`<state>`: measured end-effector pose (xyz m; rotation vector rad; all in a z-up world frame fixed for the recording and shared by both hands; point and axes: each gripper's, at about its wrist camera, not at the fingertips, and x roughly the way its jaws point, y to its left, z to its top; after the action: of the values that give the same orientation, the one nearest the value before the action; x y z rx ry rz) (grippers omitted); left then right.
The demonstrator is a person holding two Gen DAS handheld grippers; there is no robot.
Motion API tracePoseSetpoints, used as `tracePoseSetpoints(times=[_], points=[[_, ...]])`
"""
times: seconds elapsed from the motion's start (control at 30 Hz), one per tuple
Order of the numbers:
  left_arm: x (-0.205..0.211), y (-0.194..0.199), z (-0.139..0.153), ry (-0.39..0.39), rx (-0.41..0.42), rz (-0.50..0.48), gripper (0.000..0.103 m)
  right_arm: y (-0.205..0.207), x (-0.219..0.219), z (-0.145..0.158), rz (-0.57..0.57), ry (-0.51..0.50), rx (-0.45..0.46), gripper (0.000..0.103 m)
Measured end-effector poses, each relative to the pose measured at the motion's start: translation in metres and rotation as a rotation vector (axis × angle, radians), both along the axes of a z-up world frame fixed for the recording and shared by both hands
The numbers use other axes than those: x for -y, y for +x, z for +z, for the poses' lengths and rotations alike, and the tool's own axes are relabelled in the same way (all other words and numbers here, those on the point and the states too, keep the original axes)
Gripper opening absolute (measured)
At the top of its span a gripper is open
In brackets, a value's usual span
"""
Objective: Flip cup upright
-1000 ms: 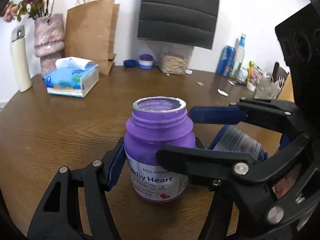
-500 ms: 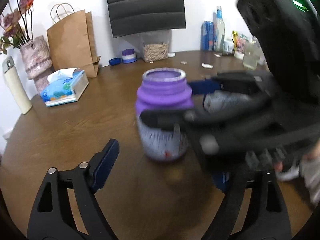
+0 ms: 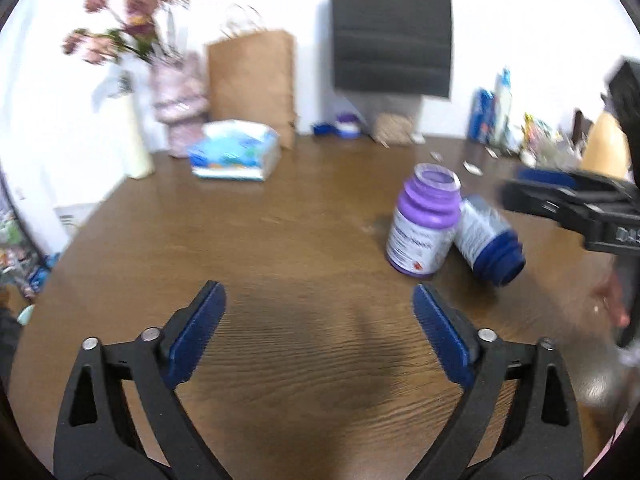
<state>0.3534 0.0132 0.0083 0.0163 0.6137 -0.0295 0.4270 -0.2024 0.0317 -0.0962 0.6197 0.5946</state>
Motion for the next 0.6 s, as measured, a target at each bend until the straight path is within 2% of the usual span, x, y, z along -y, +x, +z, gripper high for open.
tracePoseSetpoints(times=[0.07, 0.17, 0.23, 0.37, 0.5, 0.6], points=[[-0.009, -0.015, 0.009, 0.002, 0.038, 0.037, 0.103, -0.017, 0.011, 0.008, -0.075, -0.027, -0.011, 0.079], [-0.018, -0.04, 0.019, 0.012, 0.075, 0.07, 0.103, -0.053, 0.031, 0.014, -0.181, -0.051, -0.001, 0.088], [-0.022, -0.058, 0.022, 0.003, 0.088, 0.076, 0.103, -0.078, 0.042, 0.011, -0.244, -0.067, -0.012, 0.088], [-0.022, -0.084, 0.026, -0.02, 0.107, 0.078, 0.103, -0.115, 0.045, 0.004, -0.264, -0.058, -0.03, 0.088], [-0.023, -0.106, 0.032, -0.038, 0.138, 0.071, 0.103, -0.134, 0.037, 0.003, -0.26, -0.049, -0.027, 0.088], [-0.022, -0.11, 0.033, -0.019, 0.141, 0.076, 0.103, -0.145, 0.034, 0.007, -0.248, -0.035, 0.008, 0.088]])
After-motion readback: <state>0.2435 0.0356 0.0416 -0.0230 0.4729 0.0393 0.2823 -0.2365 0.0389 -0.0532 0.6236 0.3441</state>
